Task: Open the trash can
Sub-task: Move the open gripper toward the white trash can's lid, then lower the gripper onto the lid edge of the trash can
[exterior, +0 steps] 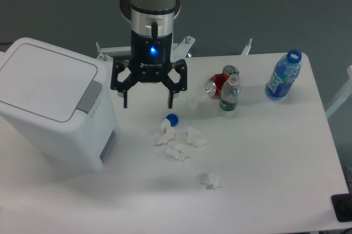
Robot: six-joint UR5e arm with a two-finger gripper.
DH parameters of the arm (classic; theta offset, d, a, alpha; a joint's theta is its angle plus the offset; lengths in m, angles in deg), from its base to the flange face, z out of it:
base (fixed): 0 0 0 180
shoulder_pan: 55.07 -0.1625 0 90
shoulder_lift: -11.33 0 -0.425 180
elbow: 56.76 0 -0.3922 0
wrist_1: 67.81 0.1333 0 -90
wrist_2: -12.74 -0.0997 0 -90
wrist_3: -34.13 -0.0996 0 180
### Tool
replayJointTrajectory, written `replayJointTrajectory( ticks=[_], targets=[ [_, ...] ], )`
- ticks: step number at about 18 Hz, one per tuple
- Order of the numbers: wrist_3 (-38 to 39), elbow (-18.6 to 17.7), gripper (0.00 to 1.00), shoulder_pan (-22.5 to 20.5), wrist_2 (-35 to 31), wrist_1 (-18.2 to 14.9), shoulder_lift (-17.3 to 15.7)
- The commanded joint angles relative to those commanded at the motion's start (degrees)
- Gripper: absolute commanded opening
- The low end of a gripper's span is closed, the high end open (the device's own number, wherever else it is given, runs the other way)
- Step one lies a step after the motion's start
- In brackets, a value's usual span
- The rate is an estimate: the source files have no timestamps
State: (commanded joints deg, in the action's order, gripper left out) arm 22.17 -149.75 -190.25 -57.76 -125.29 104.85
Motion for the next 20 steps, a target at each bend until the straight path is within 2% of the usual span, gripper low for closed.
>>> replayJointTrajectory(
  ticks=[3,8,13,20],
  targets=[
    [0.2,-0.4,1.0,-0.6,6.3,0.0,0.4],
    [0.2,-1.6,1.0,-0.8,7.9,-0.1,0.7],
    [-0.8,-2.2,1.0,-3.6,9.9,-3.2,0.4],
    [-3.3,-2.2,1.0,-3.2,10.6,-4.7,0.0]
  ],
)
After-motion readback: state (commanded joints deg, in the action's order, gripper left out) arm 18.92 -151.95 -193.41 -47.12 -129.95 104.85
